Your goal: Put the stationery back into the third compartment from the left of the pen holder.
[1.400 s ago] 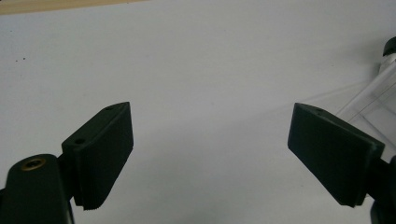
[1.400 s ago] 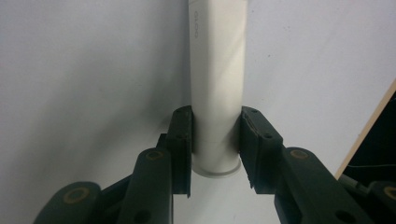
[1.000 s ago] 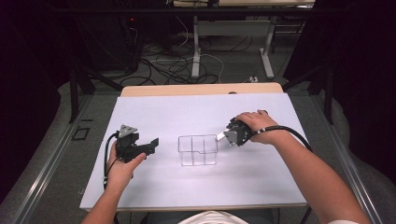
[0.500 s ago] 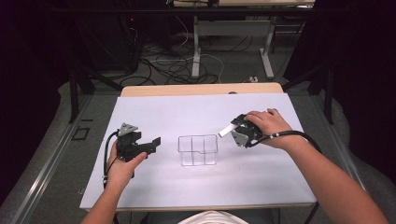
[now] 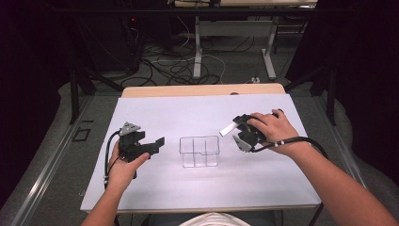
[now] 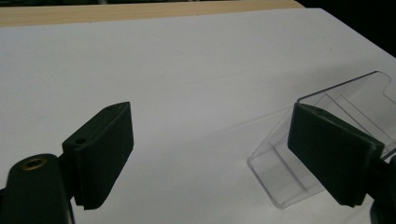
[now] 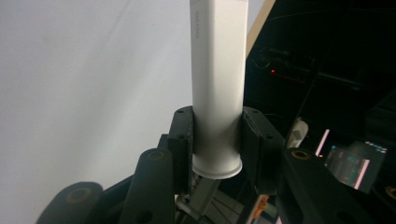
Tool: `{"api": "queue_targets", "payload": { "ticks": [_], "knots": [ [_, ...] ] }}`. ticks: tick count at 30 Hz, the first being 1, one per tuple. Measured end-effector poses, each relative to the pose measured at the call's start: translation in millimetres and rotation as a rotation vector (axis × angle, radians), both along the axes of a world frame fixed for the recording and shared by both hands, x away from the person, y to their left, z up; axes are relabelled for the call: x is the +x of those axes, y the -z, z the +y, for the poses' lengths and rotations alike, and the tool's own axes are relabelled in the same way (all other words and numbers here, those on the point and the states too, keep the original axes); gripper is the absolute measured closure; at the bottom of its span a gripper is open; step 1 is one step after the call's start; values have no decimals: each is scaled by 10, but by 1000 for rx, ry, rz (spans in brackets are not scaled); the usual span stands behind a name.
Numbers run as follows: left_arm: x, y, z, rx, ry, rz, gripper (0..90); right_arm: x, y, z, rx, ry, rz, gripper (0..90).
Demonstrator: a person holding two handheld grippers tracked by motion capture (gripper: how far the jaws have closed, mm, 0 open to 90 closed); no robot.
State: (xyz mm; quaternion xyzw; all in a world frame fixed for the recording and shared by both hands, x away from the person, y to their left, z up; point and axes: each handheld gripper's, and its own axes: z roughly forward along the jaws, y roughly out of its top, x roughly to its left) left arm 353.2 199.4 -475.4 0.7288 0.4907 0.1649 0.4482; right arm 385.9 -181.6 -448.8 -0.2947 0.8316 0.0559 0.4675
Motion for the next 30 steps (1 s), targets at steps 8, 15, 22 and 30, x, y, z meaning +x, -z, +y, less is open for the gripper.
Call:
{"api": "queue_targets", "payload": {
  "ticks": [8, 15, 22, 30],
  "knots": [
    [3, -80, -108, -9, 52, -8, 134, -134, -4, 104, -102, -89, -139, 667],
    [23, -211, -300, -5, 133, -6, 161, -176, -9, 203, -137, -148, -193, 666],
    [85, -313, -515, 0, 212, 12, 209, -192, -7, 294, -173, -173, -198, 666],
    [160, -475, -813, 47, 289, 0, 275, -209, -25, 372, -192, -192, -217, 666]
  ]
}}
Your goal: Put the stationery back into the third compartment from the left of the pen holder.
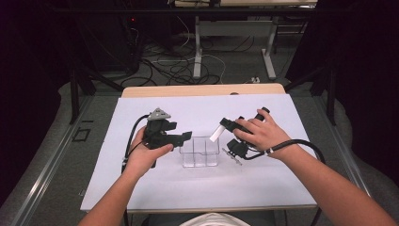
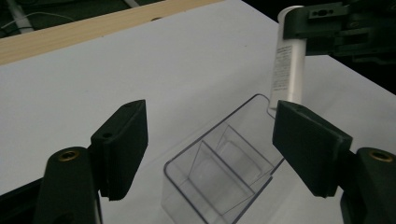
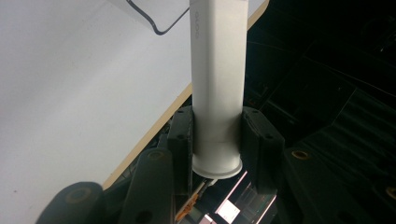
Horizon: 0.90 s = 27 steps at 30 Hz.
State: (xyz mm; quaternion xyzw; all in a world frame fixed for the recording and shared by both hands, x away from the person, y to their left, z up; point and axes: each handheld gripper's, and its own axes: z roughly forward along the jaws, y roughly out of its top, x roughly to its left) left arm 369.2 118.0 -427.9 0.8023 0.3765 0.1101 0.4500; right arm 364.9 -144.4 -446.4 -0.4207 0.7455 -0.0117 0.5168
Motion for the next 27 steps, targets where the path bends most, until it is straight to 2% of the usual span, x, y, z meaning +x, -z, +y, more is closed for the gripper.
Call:
{"api": "queue_targets", "payload": {
  "ticks": [2, 4, 5, 8, 10, 12, 14, 18, 21, 22, 24, 26, 27],
  "knots": [
    [22, -12, -76, 9, 19, 2, 279, -2, 14, 8, 12, -3, -4, 666],
    [40, -27, -140, 22, 47, 3, 296, -9, 21, 28, 3, -4, -8, 666],
    [43, -34, -173, 24, 56, 15, 304, -13, 12, 49, -11, -20, -12, 666],
    [62, -45, -261, 36, 71, 33, 318, -23, 20, 67, -14, -20, -15, 666],
    [78, -54, -319, 52, 83, 51, 324, -12, 29, 75, -4, -39, -10, 666],
    [90, -60, -361, 54, 97, 79, 351, -30, 13, 84, -19, -21, -24, 666],
    [103, -70, -394, 78, 119, 91, 364, -32, 6, 103, -24, -35, -32, 666],
    [128, -74, -464, 79, 134, 119, 401, -42, 4, 133, -32, -53, -43, 666],
    [143, -79, -525, 95, 146, 132, 419, -49, 12, 148, -31, -61, -43, 666],
    [152, -82, -537, 112, 154, 131, 422, -49, 26, 145, -22, -58, -38, 666],
    [162, -85, -569, 124, 169, 135, 434, -62, 25, 157, -34, -59, -44, 666],
    [165, -76, -611, 121, 167, 143, 447, -68, 35, 162, -28, -61, -43, 666],
    [172, -74, -635, 133, 169, 148, 449, -67, 37, 168, -30, -65, -41, 666]
  ]
}}
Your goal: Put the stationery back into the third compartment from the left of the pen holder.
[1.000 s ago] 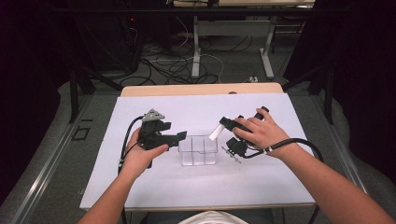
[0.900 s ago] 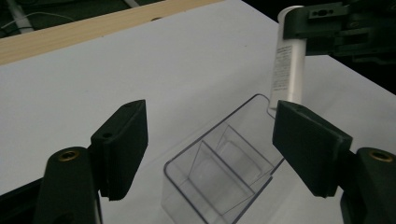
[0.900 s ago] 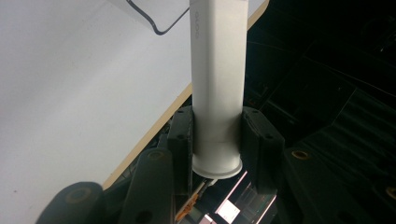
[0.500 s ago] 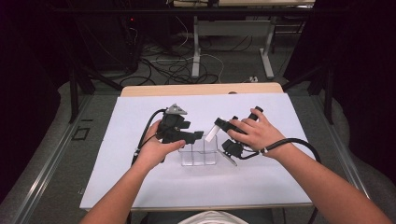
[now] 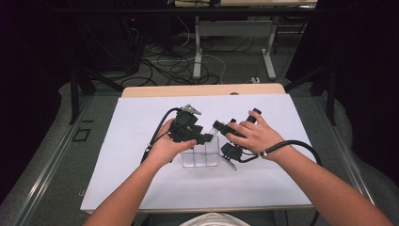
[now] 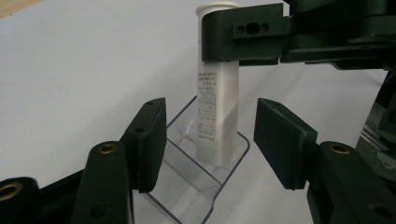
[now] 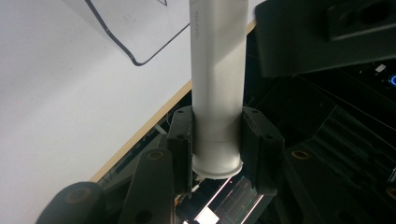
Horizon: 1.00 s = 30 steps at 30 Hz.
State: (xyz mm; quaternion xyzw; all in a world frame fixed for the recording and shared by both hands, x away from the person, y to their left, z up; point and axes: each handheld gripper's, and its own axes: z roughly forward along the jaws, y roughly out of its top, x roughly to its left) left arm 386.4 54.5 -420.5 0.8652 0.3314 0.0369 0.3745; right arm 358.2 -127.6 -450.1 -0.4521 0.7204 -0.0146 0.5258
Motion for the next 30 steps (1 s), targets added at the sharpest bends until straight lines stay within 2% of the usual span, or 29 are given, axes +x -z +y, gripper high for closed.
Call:
{"api": "queue_targets", "payload": {
  "ticks": [3, 5, 9, 11, 12, 15, 19, 23, 26, 30],
  "knots": [
    [20, 19, -57, 11, 1, 11, 467, -18, 10, 12, 3, 7, 3, 666],
    [40, 22, -82, 33, 13, 21, 490, -11, 9, 28, -8, -20, -5, 666],
    [59, 50, -134, 34, 1, 32, 498, -18, 14, 31, -1, -23, -3, 666],
    [79, 55, -143, 51, 10, 36, 508, -22, 12, 34, 2, -23, -3, 666],
    [80, 60, -157, 43, -2, 38, 519, -24, 13, 36, 2, -22, -2, 666],
    [96, 60, -174, 62, 0, 49, 546, -27, 15, 47, 0, -30, 0, 666],
    [108, 71, -195, 65, -8, 71, 597, -41, 17, 59, 2, -32, 1, 665],
    [127, 75, -202, 77, 8, 76, 656, -42, 22, 70, -4, -33, 2, 665],
    [125, 82, -216, 78, 11, 70, 661, -31, 32, 65, 3, -40, 6, 665],
    [128, 86, -221, 80, 15, 79, 664, -49, 36, 59, -1, -22, 12, 665]
  ]
}}
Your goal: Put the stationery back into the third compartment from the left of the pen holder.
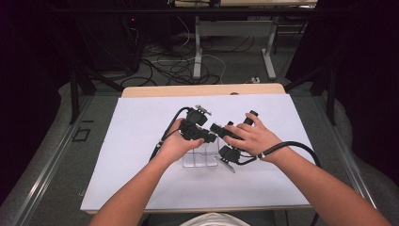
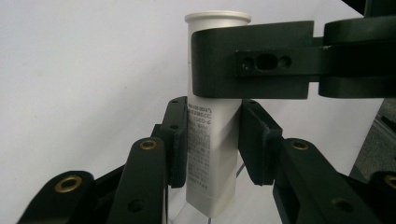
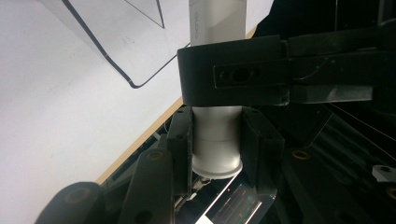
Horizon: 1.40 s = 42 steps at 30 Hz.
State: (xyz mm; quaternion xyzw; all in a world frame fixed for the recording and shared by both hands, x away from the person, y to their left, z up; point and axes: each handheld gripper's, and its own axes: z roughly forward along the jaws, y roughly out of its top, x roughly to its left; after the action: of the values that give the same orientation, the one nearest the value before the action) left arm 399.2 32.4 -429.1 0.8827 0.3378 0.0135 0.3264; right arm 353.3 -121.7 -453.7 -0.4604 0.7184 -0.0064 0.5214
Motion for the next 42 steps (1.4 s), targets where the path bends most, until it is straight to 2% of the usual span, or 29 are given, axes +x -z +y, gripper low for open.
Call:
{"api": "queue_targets", "payload": {
  "ticks": [3, 7, 10, 13, 16, 17, 20, 23, 28, 29, 30, 33, 35, 37, 40, 41, 42],
  "knots": [
    [-1, 1, -1, 3, -1, -9, 665, -8, -6, 2, -6, 14, -2, 664],
    [-6, 2, -5, 0, -2, -16, 667, 20, 3, 1, 13, -12, 9, 662],
    [-5, 10, -15, -3, -3, -15, 667, 19, -22, 7, 13, 12, 24, 650],
    [7, 17, -17, -2, -11, -21, 667, 36, -18, -2, 33, 35, 45, 599],
    [24, 16, -10, -10, -15, -21, 668, 51, -16, -31, 61, 51, 48, 558],
    [27, 15, -10, -12, -20, -18, 667, 59, -21, -31, 57, 45, 42, 538],
    [39, 15, -6, -10, -21, -26, 668, 58, -12, -76, 122, 65, 58, 512],
    [40, 21, -9, -22, -37, -29, 668, 61, -24, -104, 138, 73, 60, 485],
    [53, 19, 13, -46, -49, -48, 667, 37, -40, -215, 254, 109, 70, 420],
    [53, 17, 19, -50, -61, -42, 668, 35, -41, -233, 269, 129, 87, 415],
    [57, 17, 26, -56, -64, -45, 668, 32, -34, -267, 311, 150, 105, 409],
    [68, 17, 51, -75, -81, -44, 668, 28, -31, -352, 390, 188, 133, 388],
    [71, 20, 64, -84, -92, -55, 668, 36, -25, -421, 466, 211, 166, 374],
    [76, 10, 79, -87, -92, -41, 668, 46, -15, -476, 537, 218, 178, 361],
    [72, 11, 101, -121, -109, -39, 668, 42, -5, -562, 642, 284, 243, 334],
    [63, 19, 106, -136, -113, -56, 668, 40, 1, -585, 672, 297, 260, 328],
    [52, 25, 105, -149, -117, -60, 668, 46, 35, -622, 742, 301, 284, 321]
  ]
}}
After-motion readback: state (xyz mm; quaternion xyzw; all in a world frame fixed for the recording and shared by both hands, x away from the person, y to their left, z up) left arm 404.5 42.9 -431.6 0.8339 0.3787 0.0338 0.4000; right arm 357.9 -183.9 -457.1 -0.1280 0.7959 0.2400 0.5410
